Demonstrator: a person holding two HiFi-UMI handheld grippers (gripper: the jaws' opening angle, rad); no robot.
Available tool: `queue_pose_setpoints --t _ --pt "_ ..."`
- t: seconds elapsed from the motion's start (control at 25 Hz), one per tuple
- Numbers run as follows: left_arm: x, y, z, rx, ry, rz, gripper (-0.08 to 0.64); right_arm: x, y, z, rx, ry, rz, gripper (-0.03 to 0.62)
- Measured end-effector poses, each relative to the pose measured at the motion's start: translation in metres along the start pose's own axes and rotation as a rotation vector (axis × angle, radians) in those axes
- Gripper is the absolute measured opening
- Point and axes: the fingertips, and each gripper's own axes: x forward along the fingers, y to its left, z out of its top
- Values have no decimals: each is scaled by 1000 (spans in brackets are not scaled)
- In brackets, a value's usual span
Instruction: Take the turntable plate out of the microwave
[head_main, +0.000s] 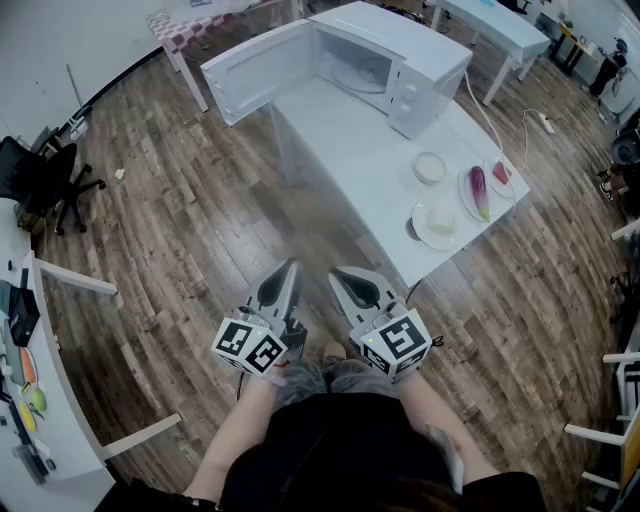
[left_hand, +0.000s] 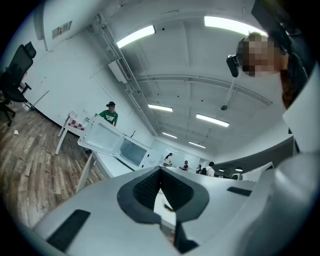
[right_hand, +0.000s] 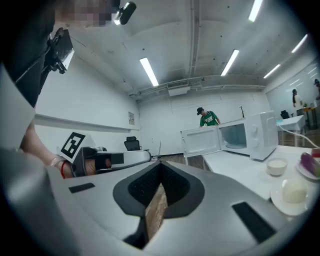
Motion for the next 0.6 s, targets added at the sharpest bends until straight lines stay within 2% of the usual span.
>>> queue_pose_setpoints --t 0.32,0.6 --pt "36 20 -6 -28 10 17 11 18 -33 -1 3 17 -9 18" --pt "88 49 0 -42 55 -40 11 55 -74 9 15 17 -83 18"
